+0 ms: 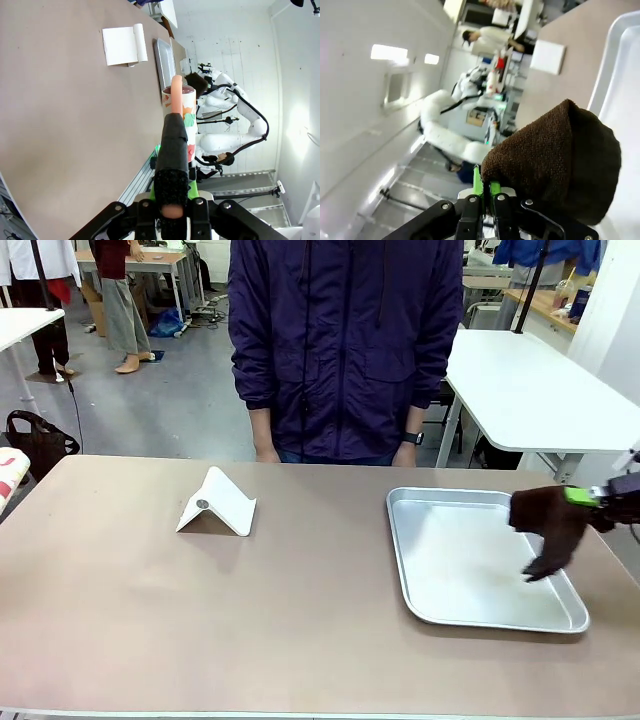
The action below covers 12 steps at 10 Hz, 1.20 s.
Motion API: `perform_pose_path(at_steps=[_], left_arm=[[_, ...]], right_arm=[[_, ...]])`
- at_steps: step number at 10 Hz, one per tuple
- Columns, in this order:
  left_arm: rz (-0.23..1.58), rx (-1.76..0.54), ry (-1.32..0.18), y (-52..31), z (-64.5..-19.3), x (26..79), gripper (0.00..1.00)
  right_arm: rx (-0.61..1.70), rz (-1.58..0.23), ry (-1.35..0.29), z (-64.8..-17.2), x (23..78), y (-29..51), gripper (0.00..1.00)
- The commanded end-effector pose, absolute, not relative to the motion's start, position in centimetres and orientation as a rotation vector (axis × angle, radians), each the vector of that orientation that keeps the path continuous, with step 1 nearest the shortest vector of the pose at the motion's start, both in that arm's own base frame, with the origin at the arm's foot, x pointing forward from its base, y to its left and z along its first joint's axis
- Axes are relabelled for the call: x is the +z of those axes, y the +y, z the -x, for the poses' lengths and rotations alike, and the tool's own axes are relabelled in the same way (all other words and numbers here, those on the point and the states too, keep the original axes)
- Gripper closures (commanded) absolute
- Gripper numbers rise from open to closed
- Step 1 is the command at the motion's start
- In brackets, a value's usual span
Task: Clean the surface of the table.
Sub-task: Clean the area not pointed to by the person.
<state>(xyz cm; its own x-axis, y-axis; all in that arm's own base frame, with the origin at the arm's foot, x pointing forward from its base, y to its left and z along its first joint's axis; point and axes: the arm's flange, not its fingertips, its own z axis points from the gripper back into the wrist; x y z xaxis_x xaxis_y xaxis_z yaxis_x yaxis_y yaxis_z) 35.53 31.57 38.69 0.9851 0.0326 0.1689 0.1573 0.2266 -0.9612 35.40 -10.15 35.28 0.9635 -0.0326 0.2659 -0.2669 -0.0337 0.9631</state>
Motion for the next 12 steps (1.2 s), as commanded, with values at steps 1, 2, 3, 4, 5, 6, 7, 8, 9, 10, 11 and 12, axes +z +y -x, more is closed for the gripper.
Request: perform_pose_path(at_steps=[1, 2, 3, 4, 5, 6, 7, 8, 9, 10, 11, 12], left_arm=[[1.357, -0.089, -0.17, 31.4, -35.3, 39.1, 0.78], [1.357, -0.089, -0.17, 31.4, -35.3, 39.1, 0.78], [1.357, -0.089, -0.17, 31.4, -35.3, 39.1, 0.78], [1.357, -0.089, -0.17, 31.4, -35.3, 39.1, 0.78], [1.357, -0.089, -0.17, 31.4, -35.3, 39.1, 0.78], [1.357, -0.089, -0.17, 31.4, -35.3, 39.1, 0.78], [1.357, -0.089, -0.17, 31.4, -35.3, 39.1, 0.78], [1.357, -0.089, -0.17, 31.4, -35.3, 39.1, 0.78], [1.357, -0.089, -0.17, 31.4, -35.3, 39.1, 0.78], [1.357, -0.089, -0.17, 31.4, -35.3, 39.1, 0.78], [1.357, -0.089, -0.17, 31.4, -35.3, 39.1, 0.78], [1.357, -0.089, -0.17, 31.4, -35.3, 39.1, 0.78]], right_arm=[[0.21, -1.592, -0.185, -31.9, 37.0, -10.9, 0.94], [0.207, -1.569, -0.196, -30.5, 37.4, -11.1, 0.94], [0.213, -1.535, -0.255, -28.9, 37.8, -11.1, 0.94], [0.239, -1.512, -0.265, -27.2, 38.1, -10.8, 0.94], [0.243, -1.495, -0.265, -25.9, 38.2, -10.5, 0.94], [0.211, -1.494, -0.282, -25.4, 38.4, -10.4, 0.94], [0.198, -1.504, -0.284, -25.7, 38.3, -10.4, 0.94], [0.24, -1.513, -0.267, -27.1, 38.1, -11.5, 0.94], [0.24, -1.513, -0.267, -27.1, 38.1, -11.5, 0.94], [0.24, -1.513, -0.267, -27.1, 38.1, -11.5, 0.94], [0.24, -1.513, -0.267, -27.1, 38.1, -11.5, 0.94], [0.24, -1.513, -0.267, -27.1, 38.1, -11.5, 0.94]])
